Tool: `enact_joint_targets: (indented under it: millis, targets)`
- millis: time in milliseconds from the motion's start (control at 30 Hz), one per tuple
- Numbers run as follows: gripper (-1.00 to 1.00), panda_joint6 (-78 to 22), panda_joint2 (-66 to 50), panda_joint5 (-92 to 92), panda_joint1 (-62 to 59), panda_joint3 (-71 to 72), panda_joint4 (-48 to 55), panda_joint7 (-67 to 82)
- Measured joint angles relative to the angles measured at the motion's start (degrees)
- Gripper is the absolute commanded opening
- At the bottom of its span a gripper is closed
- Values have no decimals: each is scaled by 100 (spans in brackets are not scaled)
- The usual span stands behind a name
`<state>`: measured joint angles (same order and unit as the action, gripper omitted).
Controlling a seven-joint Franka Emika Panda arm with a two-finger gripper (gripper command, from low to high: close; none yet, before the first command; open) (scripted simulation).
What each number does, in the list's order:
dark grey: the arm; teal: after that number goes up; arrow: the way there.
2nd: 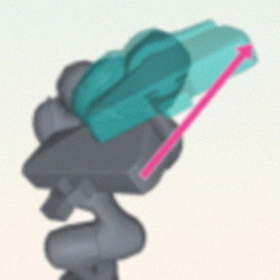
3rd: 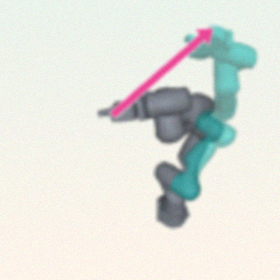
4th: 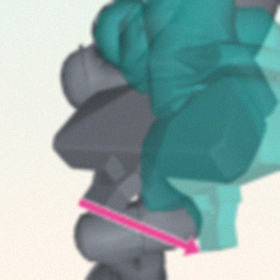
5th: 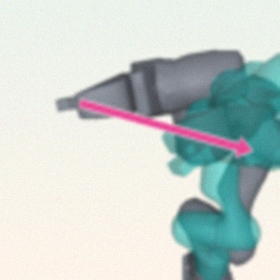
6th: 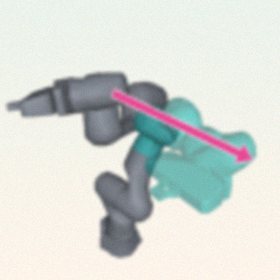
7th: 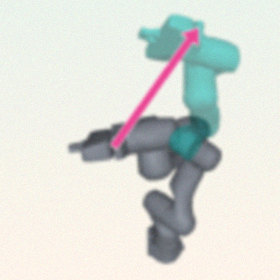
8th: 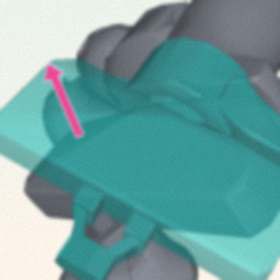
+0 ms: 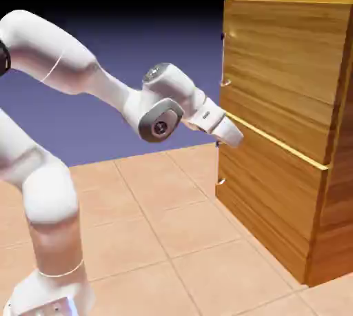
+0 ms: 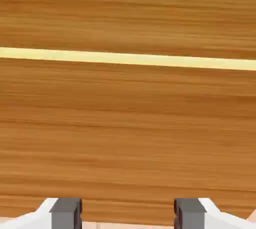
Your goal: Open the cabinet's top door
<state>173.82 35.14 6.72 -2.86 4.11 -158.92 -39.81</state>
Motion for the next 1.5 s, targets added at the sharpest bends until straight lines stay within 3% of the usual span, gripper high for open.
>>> enact_joint_targets:
  millis: [1500]
  targets:
    - [0,-317,4139,11215,-5911,6859,3469,4415]
